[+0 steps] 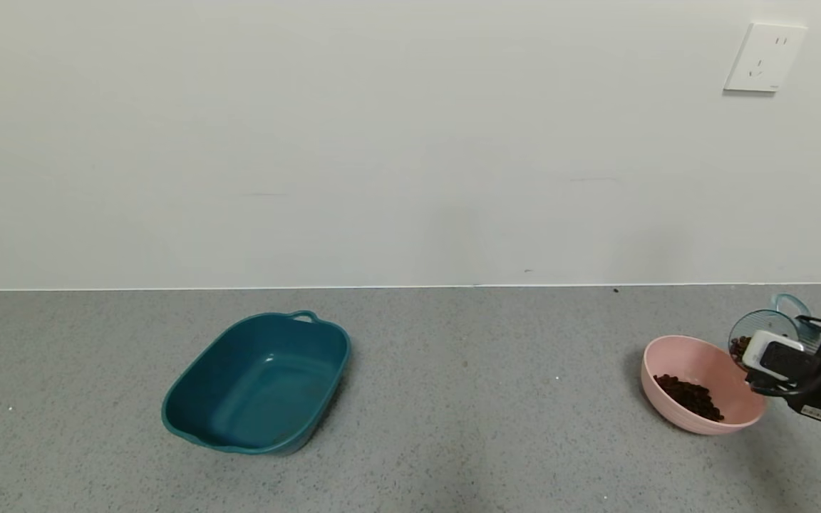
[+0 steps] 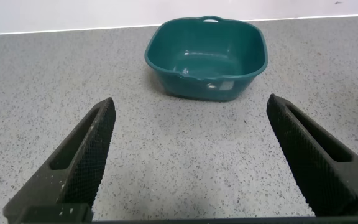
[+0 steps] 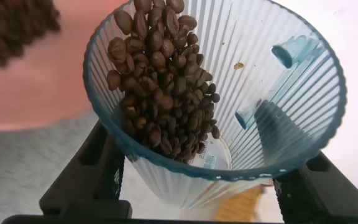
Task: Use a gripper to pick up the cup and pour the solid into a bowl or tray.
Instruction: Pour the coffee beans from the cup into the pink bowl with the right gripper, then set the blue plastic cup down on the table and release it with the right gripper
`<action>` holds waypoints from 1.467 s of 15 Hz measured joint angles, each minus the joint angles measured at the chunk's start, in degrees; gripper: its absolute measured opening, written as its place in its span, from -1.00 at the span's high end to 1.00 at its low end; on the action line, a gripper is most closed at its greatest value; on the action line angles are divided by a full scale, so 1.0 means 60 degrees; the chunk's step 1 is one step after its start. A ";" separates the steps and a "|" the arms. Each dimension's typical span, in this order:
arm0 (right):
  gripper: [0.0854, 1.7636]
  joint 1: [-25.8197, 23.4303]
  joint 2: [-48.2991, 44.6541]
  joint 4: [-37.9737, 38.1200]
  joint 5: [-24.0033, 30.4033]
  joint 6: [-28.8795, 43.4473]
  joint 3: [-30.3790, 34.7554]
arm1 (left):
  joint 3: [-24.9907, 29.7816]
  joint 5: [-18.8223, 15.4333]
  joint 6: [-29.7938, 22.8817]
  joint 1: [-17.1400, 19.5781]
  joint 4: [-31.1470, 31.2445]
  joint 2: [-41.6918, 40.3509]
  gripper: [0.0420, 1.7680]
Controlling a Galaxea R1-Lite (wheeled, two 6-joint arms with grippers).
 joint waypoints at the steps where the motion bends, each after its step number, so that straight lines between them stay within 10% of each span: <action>1: -0.51 -0.0073 -0.0037 -0.0004 0.0100 0.0528 0.0006 | 0.0000 0.0000 0.0000 0.0000 0.0000 0.0000 -0.98; 12: -0.51 -0.0179 -0.0366 0.0014 0.0530 0.7585 -0.1097 | 0.0000 0.0000 0.0000 0.0000 0.0000 0.0000 -0.98; 22: -0.51 0.4376 -0.0150 0.0010 -0.2540 1.1595 -0.2016 | 0.0000 0.0000 0.0000 0.0000 0.0000 0.0000 -0.98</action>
